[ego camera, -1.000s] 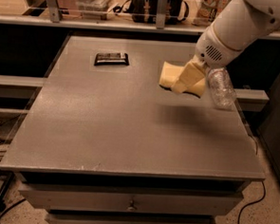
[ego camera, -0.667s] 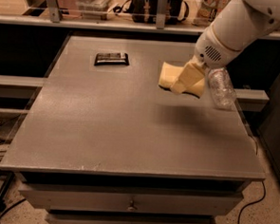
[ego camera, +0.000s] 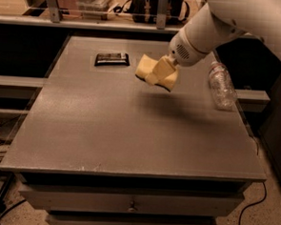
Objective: Move sponge near rxbar chocolate
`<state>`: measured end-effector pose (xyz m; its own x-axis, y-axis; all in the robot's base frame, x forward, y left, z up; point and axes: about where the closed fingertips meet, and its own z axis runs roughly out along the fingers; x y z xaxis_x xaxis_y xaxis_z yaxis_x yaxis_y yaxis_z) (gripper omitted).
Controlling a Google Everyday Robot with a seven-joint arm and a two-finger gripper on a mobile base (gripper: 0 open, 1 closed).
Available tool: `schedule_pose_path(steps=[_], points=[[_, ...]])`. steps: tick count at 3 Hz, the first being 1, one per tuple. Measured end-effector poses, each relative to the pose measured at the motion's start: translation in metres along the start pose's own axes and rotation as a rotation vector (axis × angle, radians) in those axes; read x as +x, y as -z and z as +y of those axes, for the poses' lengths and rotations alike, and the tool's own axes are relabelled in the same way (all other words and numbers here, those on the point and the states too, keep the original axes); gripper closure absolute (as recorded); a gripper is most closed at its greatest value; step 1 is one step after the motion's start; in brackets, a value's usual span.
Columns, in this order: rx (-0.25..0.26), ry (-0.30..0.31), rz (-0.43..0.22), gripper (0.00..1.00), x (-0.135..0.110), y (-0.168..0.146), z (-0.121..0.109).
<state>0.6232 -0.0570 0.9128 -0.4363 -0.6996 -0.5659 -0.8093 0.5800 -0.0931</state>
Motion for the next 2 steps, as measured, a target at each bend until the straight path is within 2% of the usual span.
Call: schedule_pose_path(steps=[1,2], points=[[-0.01,-0.021,-0.052,1.0,-0.044,-0.035,-0.009],[-0.003,-0.014,-0.051,1.0,-0.082,-0.066,-0.016]])
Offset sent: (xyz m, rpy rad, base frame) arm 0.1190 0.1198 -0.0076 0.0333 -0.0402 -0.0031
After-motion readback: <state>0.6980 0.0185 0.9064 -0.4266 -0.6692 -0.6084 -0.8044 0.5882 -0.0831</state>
